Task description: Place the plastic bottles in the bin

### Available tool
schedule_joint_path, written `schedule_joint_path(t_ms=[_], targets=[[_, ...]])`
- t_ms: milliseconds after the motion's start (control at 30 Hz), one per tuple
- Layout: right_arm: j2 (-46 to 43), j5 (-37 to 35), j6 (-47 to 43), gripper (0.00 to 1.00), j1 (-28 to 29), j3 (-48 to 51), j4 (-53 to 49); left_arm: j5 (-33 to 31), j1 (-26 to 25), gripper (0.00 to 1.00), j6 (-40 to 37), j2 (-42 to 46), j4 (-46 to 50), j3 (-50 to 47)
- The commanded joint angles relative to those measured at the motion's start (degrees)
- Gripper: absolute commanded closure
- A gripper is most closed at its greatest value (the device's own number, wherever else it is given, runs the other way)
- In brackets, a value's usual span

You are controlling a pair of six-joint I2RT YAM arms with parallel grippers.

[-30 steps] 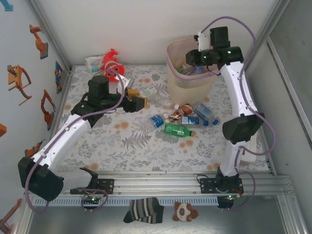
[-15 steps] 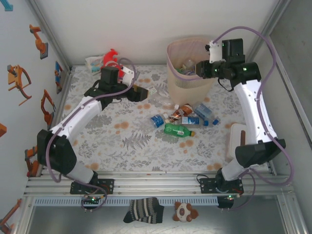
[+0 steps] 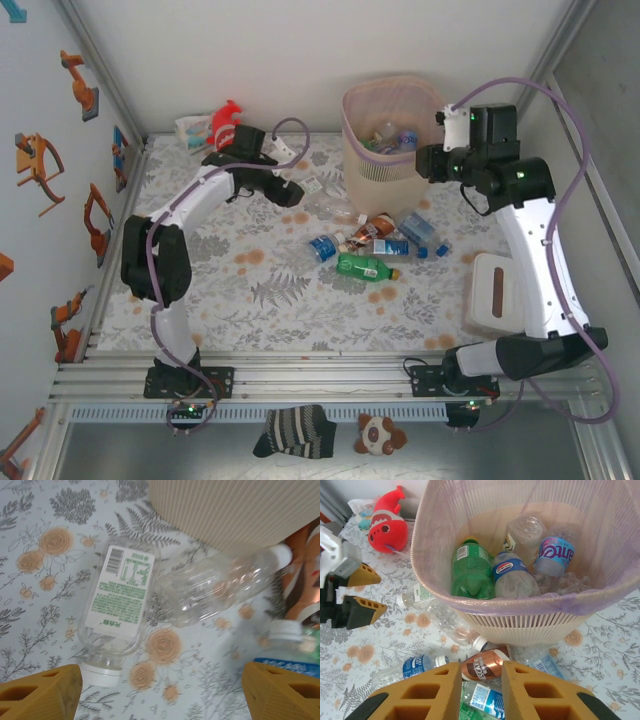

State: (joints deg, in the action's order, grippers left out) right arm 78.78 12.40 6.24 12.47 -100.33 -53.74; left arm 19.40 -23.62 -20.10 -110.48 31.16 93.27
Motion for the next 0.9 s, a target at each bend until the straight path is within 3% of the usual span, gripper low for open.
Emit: schedule_joint_path(t_ms=[0,500,867], targets=[[-1.42,-1.15,0.53,0.73,0.36,0.80,-0.58,-0.93,0.94,0.16,-8.10,-2.87,2.94,3.05],[-3.24,-0.98,0.88,0.73,0.31,2.93,-1.64,-3.10,1.95,0.08,-11.24,-20.95,5.38,14.70],[-3.94,-0.63,1.35,0.73,0.36,3.41,-1.89,-7.01,0.38,0.14,-14.88,-27.50,11.17,23.92]])
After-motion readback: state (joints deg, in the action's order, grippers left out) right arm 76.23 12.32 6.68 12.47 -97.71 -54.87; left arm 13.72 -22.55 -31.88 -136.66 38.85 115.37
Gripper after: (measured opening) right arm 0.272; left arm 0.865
